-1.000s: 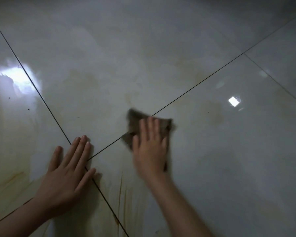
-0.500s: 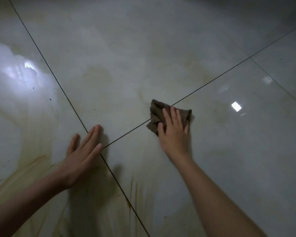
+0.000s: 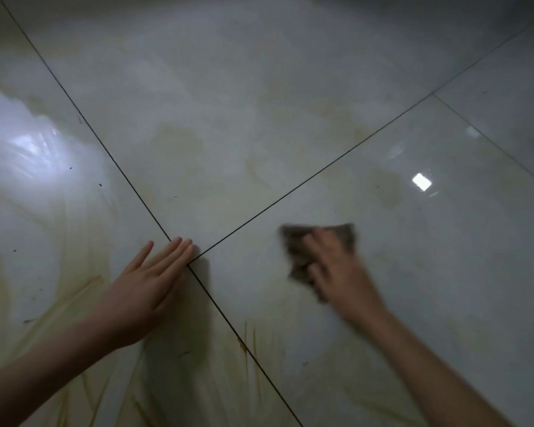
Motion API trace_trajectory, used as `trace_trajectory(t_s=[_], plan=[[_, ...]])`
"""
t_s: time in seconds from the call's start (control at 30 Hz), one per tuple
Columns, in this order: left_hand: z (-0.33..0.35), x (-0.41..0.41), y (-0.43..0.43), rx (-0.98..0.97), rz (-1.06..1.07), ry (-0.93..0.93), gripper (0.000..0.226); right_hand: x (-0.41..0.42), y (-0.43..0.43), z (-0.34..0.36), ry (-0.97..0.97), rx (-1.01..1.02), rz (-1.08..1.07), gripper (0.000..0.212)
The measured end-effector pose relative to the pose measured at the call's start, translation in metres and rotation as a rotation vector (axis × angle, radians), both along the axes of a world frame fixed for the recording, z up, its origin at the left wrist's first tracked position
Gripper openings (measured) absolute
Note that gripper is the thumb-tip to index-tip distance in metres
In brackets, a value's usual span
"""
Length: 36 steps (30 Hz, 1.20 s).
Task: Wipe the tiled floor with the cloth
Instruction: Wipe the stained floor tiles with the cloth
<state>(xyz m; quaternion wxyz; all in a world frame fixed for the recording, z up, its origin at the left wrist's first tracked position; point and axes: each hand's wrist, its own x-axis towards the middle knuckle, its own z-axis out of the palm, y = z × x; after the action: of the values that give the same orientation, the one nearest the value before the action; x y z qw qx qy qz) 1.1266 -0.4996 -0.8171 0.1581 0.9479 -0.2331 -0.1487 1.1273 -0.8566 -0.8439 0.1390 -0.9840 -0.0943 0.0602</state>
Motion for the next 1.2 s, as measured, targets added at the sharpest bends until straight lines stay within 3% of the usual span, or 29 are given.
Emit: trace_trajectory(t_s=[0.1, 0.2, 0.3, 0.4, 0.47, 0.53, 0.63, 0.7, 0.77, 0.9, 1.0, 1.1, 1.2], plan=[[0.004, 0.001, -0.007, 0.058, -0.107, -0.091, 0.059, 0.017, -0.070, 0.007, 0.116, 0.003, -0.489, 0.055], [0.005, 0.000, -0.018, 0.079, -0.133, -0.136, 0.054, 0.004, -0.035, -0.001, 0.056, -0.073, -0.696, 0.056], [0.007, -0.002, -0.025, 0.095, -0.148, -0.180, 0.069, -0.032, 0.066, -0.005, -0.055, -0.094, -0.479, 0.055], [0.012, 0.003, -0.030, 0.114, -0.151, -0.181, 0.053, -0.067, 0.141, -0.001, -0.071, -0.028, -0.006, 0.055], [0.018, 0.012, -0.035, 0.116, -0.152, -0.169, 0.047, -0.063, 0.137, 0.006, -0.027, -0.058, 0.272, 0.054], [0.023, 0.021, -0.037, 0.114, -0.155, -0.166, 0.046, -0.043, 0.101, 0.013, 0.018, -0.099, 0.389, 0.052], [0.024, 0.029, -0.042, 0.102, -0.159, -0.191, 0.046, -0.016, 0.037, 0.023, 0.130, 0.048, 0.310, 0.054], [0.024, 0.032, -0.047, 0.094, -0.137, -0.222, 0.044, -0.003, -0.009, 0.034, 0.139, 0.291, 0.026, 0.045], [0.024, 0.032, -0.054, 0.107, -0.107, -0.242, 0.043, 0.014, -0.058, 0.038, 0.086, 0.374, -0.294, 0.037], [0.024, 0.029, -0.061, 0.152, -0.067, -0.237, 0.042, 0.059, -0.114, 0.014, 0.118, 0.101, -0.554, 0.049], [0.024, 0.029, -0.062, 0.176, -0.044, -0.206, 0.043, 0.083, -0.076, -0.004, 0.026, -0.067, -0.682, 0.053], [0.022, 0.033, -0.066, 0.201, -0.025, -0.194, 0.044, 0.070, 0.000, -0.010, -0.140, -0.058, -0.447, 0.050], [0.021, 0.036, -0.073, 0.244, 0.043, -0.203, 0.030, 0.018, 0.069, -0.007, -0.157, 0.204, -0.053, 0.050]])
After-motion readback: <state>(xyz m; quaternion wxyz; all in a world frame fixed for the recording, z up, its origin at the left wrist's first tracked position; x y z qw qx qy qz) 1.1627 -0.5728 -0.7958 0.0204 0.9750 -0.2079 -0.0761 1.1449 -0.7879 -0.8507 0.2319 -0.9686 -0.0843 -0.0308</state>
